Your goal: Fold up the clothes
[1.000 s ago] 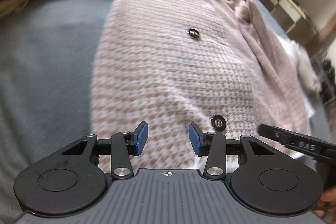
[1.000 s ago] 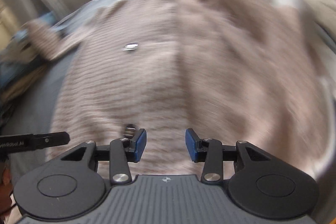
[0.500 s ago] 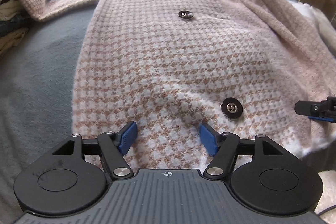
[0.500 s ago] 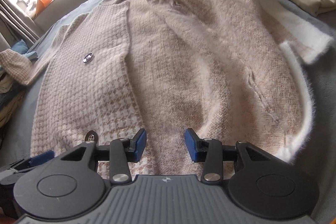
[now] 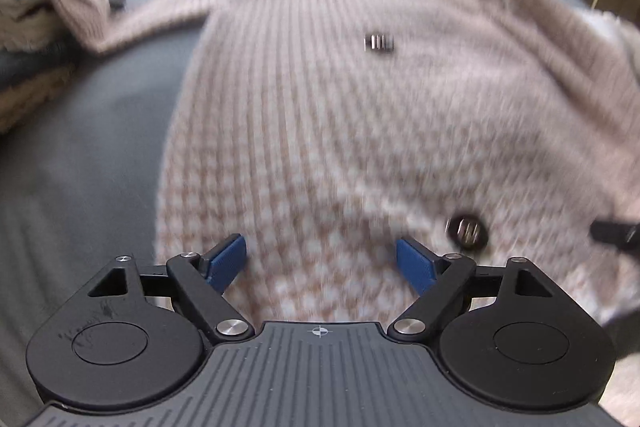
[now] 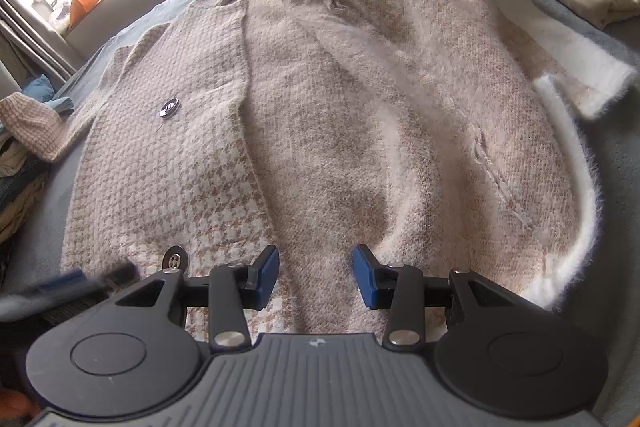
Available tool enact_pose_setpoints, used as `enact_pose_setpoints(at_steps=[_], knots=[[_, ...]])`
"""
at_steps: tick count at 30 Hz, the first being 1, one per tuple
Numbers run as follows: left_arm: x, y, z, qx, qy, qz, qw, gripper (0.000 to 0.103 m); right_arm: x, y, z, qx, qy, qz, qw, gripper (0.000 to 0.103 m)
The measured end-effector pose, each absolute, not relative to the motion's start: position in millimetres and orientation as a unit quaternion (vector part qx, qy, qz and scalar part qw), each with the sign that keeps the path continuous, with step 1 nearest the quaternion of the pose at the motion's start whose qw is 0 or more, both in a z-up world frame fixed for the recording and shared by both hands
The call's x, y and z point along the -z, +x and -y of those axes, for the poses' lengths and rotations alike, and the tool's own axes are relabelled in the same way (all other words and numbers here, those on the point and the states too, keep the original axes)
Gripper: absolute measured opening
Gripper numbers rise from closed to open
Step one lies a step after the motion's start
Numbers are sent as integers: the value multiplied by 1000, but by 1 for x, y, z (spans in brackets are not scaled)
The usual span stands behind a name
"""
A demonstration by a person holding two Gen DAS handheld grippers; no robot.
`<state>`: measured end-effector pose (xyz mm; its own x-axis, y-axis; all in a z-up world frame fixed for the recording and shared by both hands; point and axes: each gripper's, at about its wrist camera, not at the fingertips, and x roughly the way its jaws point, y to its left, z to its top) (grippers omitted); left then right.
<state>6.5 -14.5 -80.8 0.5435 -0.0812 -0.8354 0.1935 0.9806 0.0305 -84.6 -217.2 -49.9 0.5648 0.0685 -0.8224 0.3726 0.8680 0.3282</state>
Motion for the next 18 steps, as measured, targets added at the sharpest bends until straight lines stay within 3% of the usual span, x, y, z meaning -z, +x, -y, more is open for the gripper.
enact_pose_setpoints(at_steps=[13,15,18], knots=[[89,9,13,73,38,-467,880,102,4,-146,273,159,196,-375,892,46],[90,9,13,72,38,-467,881,102,3,-157,311,197,251,-351,880,58],[90,10,13,72,38,-466,881,102,15,-172,377,246,383,-305,836,60]])
